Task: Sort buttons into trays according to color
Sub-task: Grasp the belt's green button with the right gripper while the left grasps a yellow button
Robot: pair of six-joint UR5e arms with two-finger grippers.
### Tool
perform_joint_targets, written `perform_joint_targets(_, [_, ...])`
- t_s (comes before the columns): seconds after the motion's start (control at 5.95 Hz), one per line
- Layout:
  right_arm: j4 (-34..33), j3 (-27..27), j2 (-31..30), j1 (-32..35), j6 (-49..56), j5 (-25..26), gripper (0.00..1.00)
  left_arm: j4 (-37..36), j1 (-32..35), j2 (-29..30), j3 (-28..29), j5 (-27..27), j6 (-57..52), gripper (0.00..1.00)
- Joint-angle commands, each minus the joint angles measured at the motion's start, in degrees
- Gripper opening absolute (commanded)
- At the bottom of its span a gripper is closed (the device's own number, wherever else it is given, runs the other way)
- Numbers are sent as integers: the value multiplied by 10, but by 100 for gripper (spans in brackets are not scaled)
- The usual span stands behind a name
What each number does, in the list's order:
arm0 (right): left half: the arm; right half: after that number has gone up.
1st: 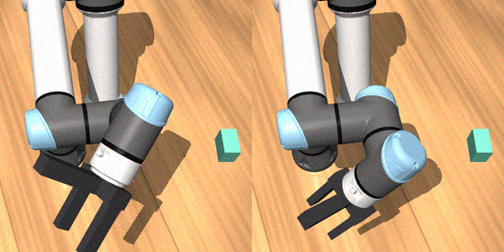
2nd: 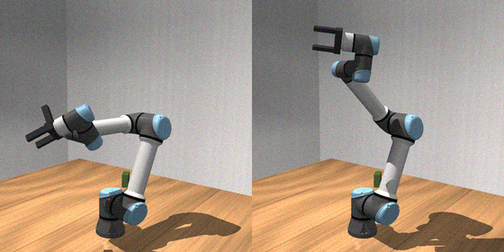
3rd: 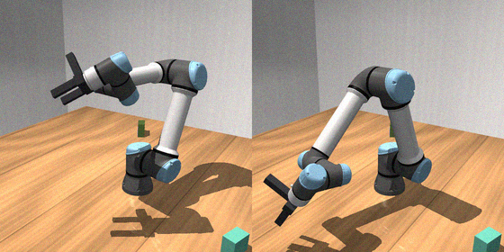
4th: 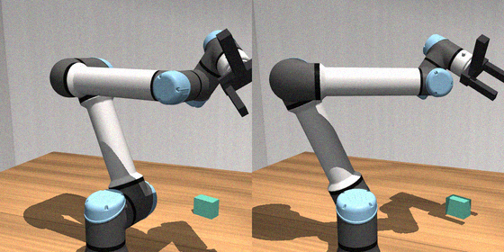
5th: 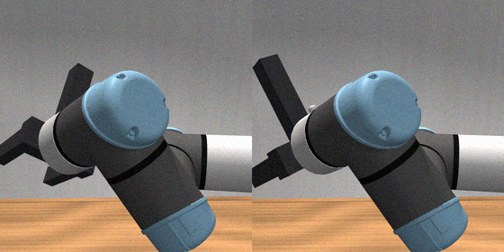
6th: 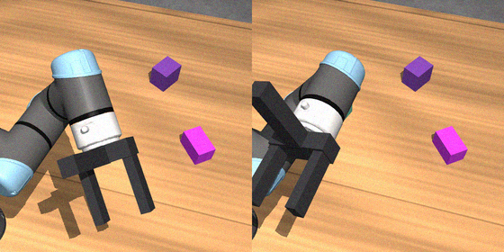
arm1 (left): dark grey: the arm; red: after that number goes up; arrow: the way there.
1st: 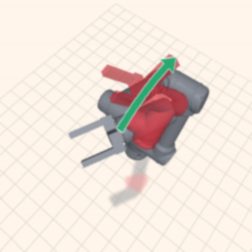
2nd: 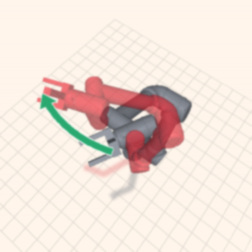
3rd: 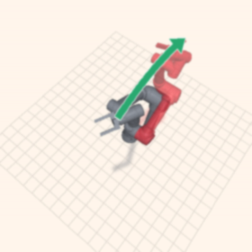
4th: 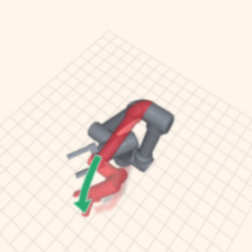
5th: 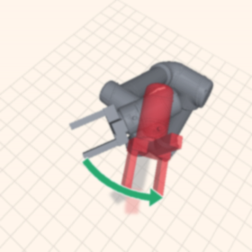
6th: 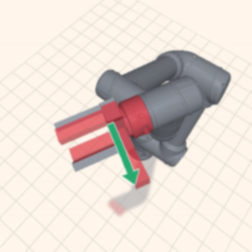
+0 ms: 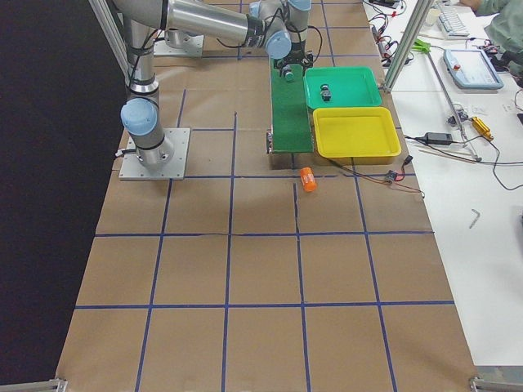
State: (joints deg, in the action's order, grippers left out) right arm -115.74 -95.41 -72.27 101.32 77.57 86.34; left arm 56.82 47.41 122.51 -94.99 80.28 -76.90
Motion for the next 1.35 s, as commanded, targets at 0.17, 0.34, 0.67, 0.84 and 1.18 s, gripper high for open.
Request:
perform_joint_targets(0.17, [-41, -1, 46, 23, -22, -1, 100, 5, 0, -9, -3, 3, -1, 0])
perform_joint_targets(0.34, [-41, -3, 52, 23, -9, -1, 100, 7, 1, -23, -5, 2, -13, 0])
perform_joint_targets(0.67, [-61, -35, 54, 20, 53, 2, 100, 86, 24, -96, -10, 2, -34, 0])
perform_joint_targets(0.84, [-70, -47, 50, 10, 63, 6, 100, 110, 97, -131, -15, 24, -51, 0])
perform_joint_targets(1.18, [-69, -50, 44, -28, 81, 12, 74, 116, 239, -150, -17, 42, -82, 0])
